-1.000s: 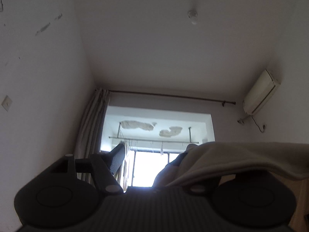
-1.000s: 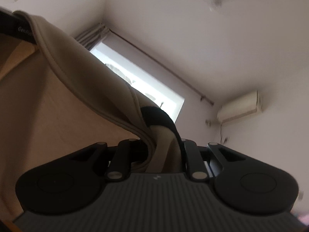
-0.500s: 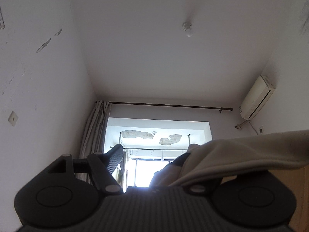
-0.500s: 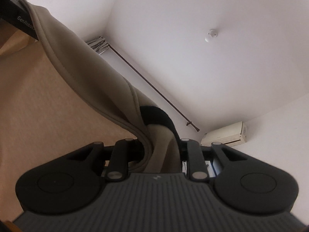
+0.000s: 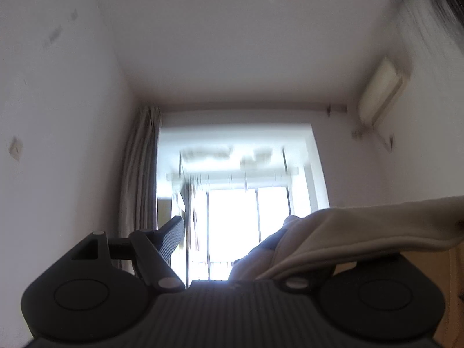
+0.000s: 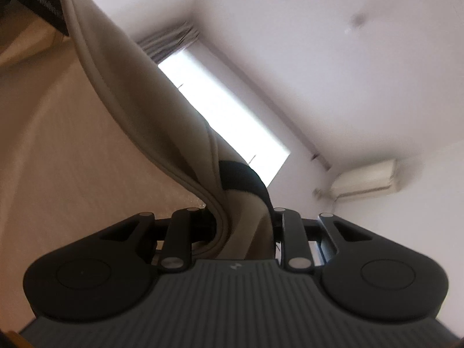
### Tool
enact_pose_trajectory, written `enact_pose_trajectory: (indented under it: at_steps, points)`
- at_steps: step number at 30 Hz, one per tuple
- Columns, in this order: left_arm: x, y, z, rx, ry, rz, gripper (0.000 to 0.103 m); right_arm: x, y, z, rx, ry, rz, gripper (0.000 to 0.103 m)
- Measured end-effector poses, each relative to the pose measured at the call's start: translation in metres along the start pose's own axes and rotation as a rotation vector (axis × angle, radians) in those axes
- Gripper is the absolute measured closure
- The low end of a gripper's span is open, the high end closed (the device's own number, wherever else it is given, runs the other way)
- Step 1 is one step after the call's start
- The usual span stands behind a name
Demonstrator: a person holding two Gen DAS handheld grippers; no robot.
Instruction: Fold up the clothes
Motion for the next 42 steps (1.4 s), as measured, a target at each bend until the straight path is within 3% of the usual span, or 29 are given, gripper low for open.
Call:
enact_pose_trajectory:
  at_steps: [5,13,18,21,25,27,28,29,30,33,34,35,36,39,42]
  points:
    - [-0.057,-0.096,-0.022,-0.054,0.017,0.208,0.026,-0.063,-0.06,0.045,0.018,0.08,0.125,0.082]
    - [-0.154,-0.248,-0.048,-0.155,0.071,0.439,0.026,-0.179,-0.165,0.125,0.012,0.269,0.313,0.083]
    - [-0.21,-0.335,-0.062,-0.249,0.059,0.587,0.026,-0.24,-0.227,0.177,-0.03,0.396,0.45,0.083]
    - [-0.227,-0.4,-0.074,-0.324,0.022,0.736,0.024,-0.267,-0.266,0.207,-0.082,0.483,0.561,0.083]
    - [-0.235,-0.495,-0.083,-0.432,-0.044,1.003,0.023,-0.3,-0.325,0.253,-0.152,0.62,0.748,0.082]
    - [-0.235,-0.519,-0.084,-0.5,-0.056,1.062,0.023,-0.301,-0.354,0.268,-0.19,0.702,0.843,0.079]
    - [-0.234,-0.529,-0.085,-0.53,-0.061,1.086,0.023,-0.307,-0.363,0.284,-0.207,0.737,0.883,0.079]
    - [-0.232,-0.532,-0.084,-0.54,-0.059,1.087,0.023,-0.329,-0.351,0.321,-0.216,0.748,0.894,0.077]
    - [-0.234,-0.529,-0.083,-0.535,-0.06,1.083,0.022,-0.326,-0.343,0.325,-0.225,0.753,0.891,0.075]
    - [-0.241,-0.516,-0.082,-0.508,-0.073,1.074,0.02,-0.357,-0.349,0.319,-0.255,0.795,0.912,0.044]
    - [-0.24,-0.51,-0.081,-0.49,-0.087,1.072,0.018,-0.388,-0.379,0.324,-0.273,0.823,0.908,0.032]
    - [-0.24,-0.504,-0.08,-0.473,-0.101,1.071,0.016,-0.412,-0.403,0.324,-0.293,0.852,0.902,0.027]
    - [-0.24,-0.496,-0.079,-0.458,-0.119,1.071,0.016,-0.406,-0.403,0.305,-0.313,0.881,0.89,0.019]
    - [-0.24,-0.471,-0.077,-0.422,-0.168,1.07,0.014,-0.376,-0.392,0.271,-0.376,0.932,0.857,0.014]
    - [-0.235,-0.447,-0.073,-0.371,-0.209,1.087,0.014,-0.387,-0.415,0.243,-0.505,0.95,0.848,0.011]
Point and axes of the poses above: each gripper's, at about its wrist camera, not at the fingertips, and x roughly against the way its jaws point, z to its left, y to its top, the point moved 3 cm from there along -x, roughly the way its jaws point, and after that the axes turned 9 degrees about y, right-handed, at the moved point
